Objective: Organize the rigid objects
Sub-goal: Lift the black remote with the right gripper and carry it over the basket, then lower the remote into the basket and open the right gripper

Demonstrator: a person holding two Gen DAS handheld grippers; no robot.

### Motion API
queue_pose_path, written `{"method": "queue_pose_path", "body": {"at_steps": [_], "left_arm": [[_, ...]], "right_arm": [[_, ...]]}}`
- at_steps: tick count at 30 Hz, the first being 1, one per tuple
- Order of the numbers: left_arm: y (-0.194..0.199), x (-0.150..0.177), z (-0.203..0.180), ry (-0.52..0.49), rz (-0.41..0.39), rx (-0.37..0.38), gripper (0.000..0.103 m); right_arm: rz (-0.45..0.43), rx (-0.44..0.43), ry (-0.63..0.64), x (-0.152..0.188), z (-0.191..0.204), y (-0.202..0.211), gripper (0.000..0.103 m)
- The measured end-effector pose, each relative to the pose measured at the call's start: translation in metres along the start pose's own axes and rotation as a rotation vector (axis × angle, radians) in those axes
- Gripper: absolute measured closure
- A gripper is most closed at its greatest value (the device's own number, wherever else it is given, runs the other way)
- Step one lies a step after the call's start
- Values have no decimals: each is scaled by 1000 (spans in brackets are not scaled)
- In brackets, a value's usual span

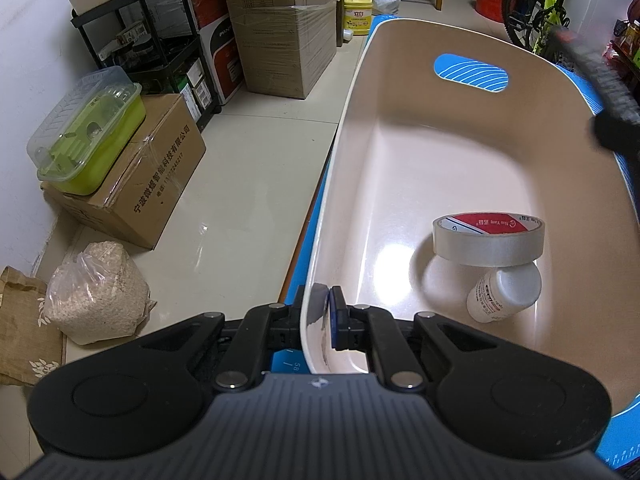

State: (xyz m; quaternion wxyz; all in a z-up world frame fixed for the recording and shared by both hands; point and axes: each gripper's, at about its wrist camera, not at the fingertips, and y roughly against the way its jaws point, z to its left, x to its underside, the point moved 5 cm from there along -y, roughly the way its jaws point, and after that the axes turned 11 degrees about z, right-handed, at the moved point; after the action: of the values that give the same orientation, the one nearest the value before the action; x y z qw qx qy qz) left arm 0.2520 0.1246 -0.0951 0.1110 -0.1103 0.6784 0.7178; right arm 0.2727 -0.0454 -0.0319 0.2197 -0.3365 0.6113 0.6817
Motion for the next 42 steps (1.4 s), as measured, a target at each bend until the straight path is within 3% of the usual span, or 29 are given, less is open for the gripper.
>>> {"method": "queue_pose_path", "body": {"at_steps": [5, 12, 17, 23, 31, 37, 42], "left_arm": [[0, 0, 0, 0, 0, -2, 91], [0, 0, 0, -2, 0, -2, 92], [0, -1, -1, -3, 1, -2, 92], [0, -1, -2, -4, 0, -2, 91], [-2, -1, -2, -8, 3, -2, 92], [-1, -1, -3, -9, 4, 0, 92], [-1, -1, -3, -9, 4, 3, 92]], "right_arm": [[105, -21, 81, 7, 34, -23, 49], [277, -12, 108, 28, 47, -57, 49], [314, 0, 137, 32, 54, -63, 50], [257, -33, 123, 24, 47, -46, 34], [134, -20, 85, 7, 3, -3, 32], [80, 69, 36, 3, -48, 19, 30], [113, 169, -40, 16, -106, 16, 29]]}}
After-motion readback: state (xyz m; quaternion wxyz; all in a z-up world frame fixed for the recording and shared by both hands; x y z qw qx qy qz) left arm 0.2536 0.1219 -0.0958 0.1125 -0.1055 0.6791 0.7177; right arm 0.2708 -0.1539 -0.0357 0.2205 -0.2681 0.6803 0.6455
